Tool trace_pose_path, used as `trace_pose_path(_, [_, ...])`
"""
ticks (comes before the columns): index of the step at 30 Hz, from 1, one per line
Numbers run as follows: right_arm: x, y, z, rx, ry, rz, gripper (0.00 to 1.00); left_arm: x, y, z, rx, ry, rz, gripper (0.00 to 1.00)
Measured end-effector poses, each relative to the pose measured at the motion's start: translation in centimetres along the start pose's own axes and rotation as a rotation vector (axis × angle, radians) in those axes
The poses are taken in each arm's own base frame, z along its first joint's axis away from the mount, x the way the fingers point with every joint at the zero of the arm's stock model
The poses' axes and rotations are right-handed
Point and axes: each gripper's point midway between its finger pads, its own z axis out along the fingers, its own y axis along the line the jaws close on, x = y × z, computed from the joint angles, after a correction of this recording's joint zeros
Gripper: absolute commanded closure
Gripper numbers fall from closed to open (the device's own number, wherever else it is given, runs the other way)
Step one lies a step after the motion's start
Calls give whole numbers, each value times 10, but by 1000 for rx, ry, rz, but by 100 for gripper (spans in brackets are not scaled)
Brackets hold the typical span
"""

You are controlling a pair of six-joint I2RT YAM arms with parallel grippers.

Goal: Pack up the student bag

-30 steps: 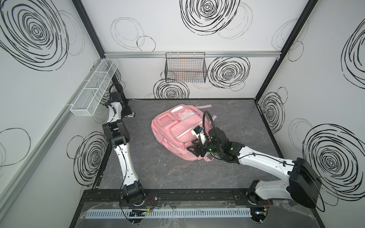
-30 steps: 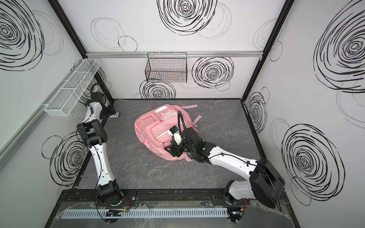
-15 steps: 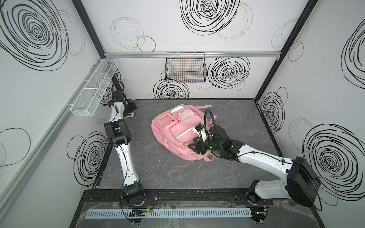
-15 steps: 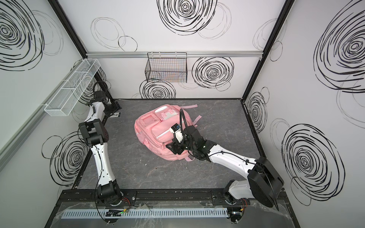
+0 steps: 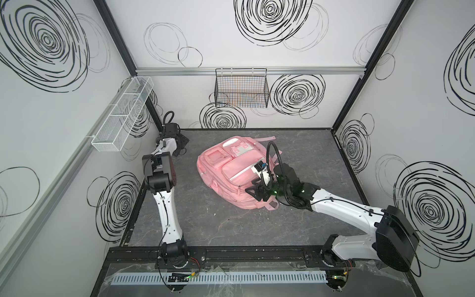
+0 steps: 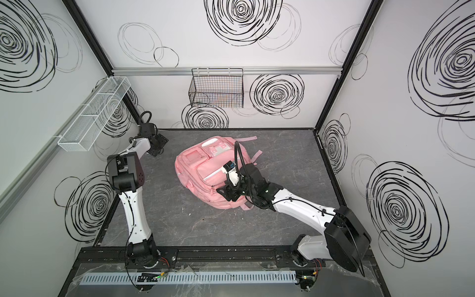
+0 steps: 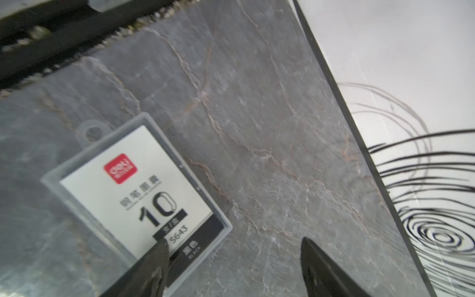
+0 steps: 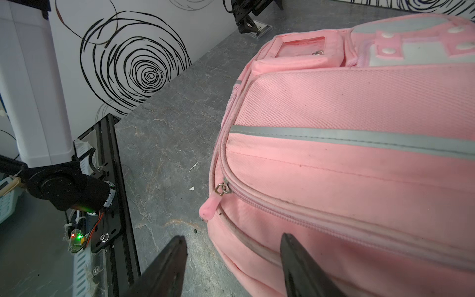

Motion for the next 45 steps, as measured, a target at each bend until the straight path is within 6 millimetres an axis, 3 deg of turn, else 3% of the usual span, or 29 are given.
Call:
trace_pose_path(5, [-2, 1, -2, -2, -8, -3, 37, -3, -4, -1, -19, -19, -5, 18])
trace_pose_path(13, [-5, 5, -9, -7, -26, -10, 37, 28, -19, 4, -37, 21, 111, 18])
trace_pose_path(23, [-5, 6, -11, -13, -28, -12, 37, 40, -21, 3, -3, 59, 199, 18])
trace_pose_path(27, [-5, 7, -11, -18, -27, -12, 37, 62, -20, -7, 21, 90, 255, 18])
trace_pose_path(34, [-5, 9, -11, -26, -26, -12, 38, 124, -18, -46, 61, 214, 361, 17])
trace_pose_path(37, [-5, 9, -11, -27, -25, -12, 38, 120, -13, -53, 35, 216, 398, 15])
trace_pose_path(40, [-5, 9, -11, -28, -25, -13, 38, 98, -6, -54, -43, 186, 437, 14])
trace_pose_path(45, [-5, 10, -11, -29, -26, -13, 38, 68, -10, -35, -130, 123, 489, 12])
